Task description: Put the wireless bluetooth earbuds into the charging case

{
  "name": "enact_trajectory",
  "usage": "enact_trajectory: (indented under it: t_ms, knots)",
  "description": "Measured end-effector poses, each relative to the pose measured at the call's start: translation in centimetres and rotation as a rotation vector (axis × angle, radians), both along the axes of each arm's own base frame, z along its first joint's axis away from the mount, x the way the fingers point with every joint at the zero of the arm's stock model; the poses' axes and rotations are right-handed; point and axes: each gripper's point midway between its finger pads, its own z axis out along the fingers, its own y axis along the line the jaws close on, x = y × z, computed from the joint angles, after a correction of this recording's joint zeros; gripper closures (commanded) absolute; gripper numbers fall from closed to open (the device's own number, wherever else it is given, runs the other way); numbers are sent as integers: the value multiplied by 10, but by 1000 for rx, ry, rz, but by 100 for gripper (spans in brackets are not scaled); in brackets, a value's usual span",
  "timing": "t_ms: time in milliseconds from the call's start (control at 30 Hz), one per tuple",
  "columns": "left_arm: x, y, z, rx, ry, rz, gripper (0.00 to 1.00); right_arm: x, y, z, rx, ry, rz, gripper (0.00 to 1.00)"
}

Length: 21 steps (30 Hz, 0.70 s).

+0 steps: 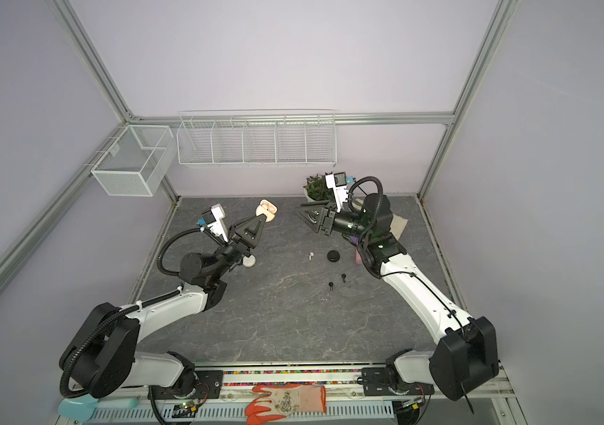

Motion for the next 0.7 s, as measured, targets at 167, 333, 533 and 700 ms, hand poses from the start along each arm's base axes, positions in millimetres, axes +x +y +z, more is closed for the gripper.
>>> enact_trajectory:
  t_ms: [167,333,533,700]
  knots:
    - [6,4,18,-64,13,4,100,14,2,7,106,60,-8,36]
    - [10,2,21,-93,39,-6,100,15,13,15,178,87,27,32]
    - [9,-5,18,-99,62,-27,100,15,33,13,192,119,79,30]
    - [8,-7,19,-102,64,-30,100,21,38,12,207,134,91,31]
